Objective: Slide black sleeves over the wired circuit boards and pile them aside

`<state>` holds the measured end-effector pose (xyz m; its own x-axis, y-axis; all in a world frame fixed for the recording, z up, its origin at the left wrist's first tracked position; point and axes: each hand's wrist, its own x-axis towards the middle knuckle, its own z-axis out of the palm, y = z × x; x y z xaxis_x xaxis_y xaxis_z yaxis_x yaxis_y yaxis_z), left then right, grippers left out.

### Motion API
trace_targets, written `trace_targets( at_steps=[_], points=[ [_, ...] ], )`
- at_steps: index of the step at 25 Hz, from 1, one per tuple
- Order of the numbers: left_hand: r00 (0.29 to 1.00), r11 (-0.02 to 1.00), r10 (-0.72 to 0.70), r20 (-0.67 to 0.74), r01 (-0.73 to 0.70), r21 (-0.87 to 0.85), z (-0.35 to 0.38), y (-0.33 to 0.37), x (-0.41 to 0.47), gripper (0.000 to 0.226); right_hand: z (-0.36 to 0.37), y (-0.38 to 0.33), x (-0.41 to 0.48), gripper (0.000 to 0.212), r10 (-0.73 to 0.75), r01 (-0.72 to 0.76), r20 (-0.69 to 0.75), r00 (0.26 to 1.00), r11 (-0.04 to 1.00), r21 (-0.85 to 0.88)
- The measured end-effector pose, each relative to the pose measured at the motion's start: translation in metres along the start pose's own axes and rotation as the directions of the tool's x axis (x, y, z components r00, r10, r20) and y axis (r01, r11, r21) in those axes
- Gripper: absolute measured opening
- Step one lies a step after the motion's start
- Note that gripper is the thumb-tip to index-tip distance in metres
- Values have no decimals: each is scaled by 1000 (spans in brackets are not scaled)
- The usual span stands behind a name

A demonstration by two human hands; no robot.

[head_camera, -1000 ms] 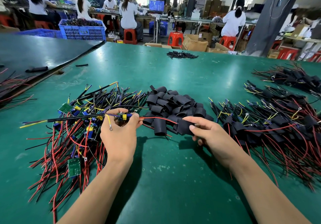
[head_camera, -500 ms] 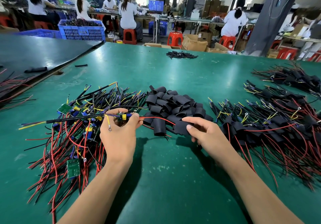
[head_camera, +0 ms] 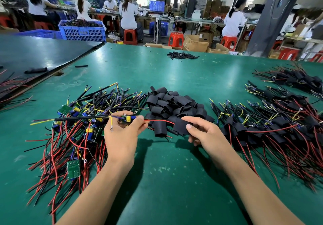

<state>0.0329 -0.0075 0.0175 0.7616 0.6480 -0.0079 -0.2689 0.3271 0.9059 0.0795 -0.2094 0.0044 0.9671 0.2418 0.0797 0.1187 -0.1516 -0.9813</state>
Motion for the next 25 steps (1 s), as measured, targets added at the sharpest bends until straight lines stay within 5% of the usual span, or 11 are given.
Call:
trace_targets(
  at_steps=[6, 9, 19, 25],
  points=[
    [891, 943, -305, 337, 333, -27, 8, -6, -15, 15, 13, -3, -2, 27, 7, -16, 54, 999, 986, 166],
    [839, 922, -357, 410, 388, 10, 7, -5, -16, 8, 11, -5, -3, 23, 10, -27, 71, 997, 969, 246],
    [885, 950, -282, 370, 204, 235, 2, -6, -14, 19, 10, -8, -7, 21, 65, -79, 148, 987, 993, 89],
    [893, 926, -346, 287, 374, -46, 5, -2, -9, 19, 4, -14, -4, 55, 82, -192, 260, 962, 881, 433]
  ],
)
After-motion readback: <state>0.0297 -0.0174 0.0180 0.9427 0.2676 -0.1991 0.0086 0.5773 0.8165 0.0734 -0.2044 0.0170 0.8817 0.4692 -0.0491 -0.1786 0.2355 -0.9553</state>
